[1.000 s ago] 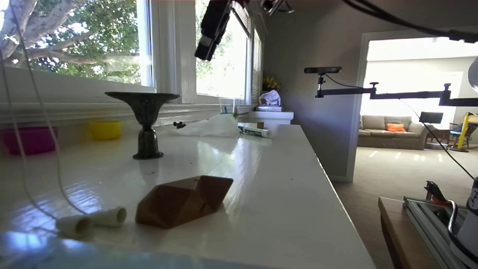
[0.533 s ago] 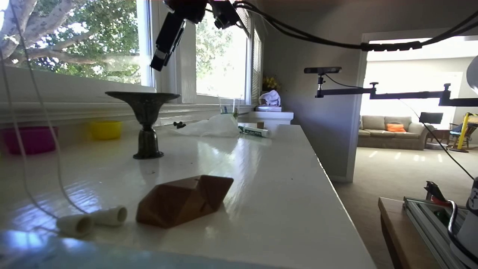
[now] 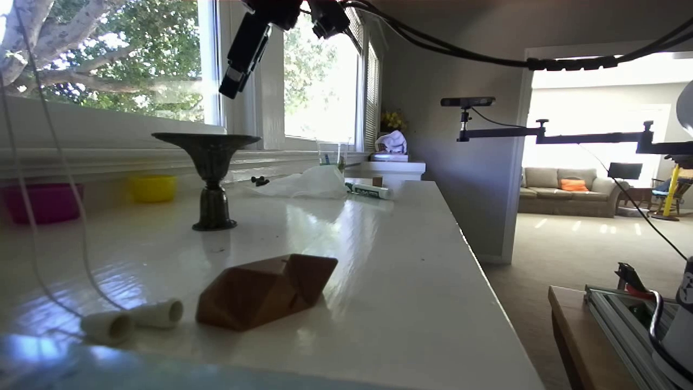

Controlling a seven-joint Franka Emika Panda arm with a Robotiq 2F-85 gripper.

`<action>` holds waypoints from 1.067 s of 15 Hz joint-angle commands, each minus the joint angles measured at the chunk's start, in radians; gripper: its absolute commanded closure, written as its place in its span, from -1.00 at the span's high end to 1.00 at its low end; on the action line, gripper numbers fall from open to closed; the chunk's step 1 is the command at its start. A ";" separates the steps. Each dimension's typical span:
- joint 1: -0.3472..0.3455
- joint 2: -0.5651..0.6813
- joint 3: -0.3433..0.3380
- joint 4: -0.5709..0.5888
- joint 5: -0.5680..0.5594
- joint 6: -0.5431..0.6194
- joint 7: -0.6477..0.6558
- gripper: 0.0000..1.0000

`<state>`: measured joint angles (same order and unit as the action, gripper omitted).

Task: Put the tennis ball on the stand

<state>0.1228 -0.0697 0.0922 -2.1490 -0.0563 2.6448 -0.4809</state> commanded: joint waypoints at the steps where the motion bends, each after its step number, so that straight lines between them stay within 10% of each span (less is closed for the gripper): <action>1: 0.003 0.017 0.005 0.027 -0.013 -0.003 0.035 1.00; 10: 0.067 0.054 0.090 0.172 0.047 -0.105 0.207 1.00; 16: 0.123 0.149 0.152 0.237 0.330 -0.045 0.106 1.00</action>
<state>0.2303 0.0090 0.2210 -1.9778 0.1459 2.5830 -0.3089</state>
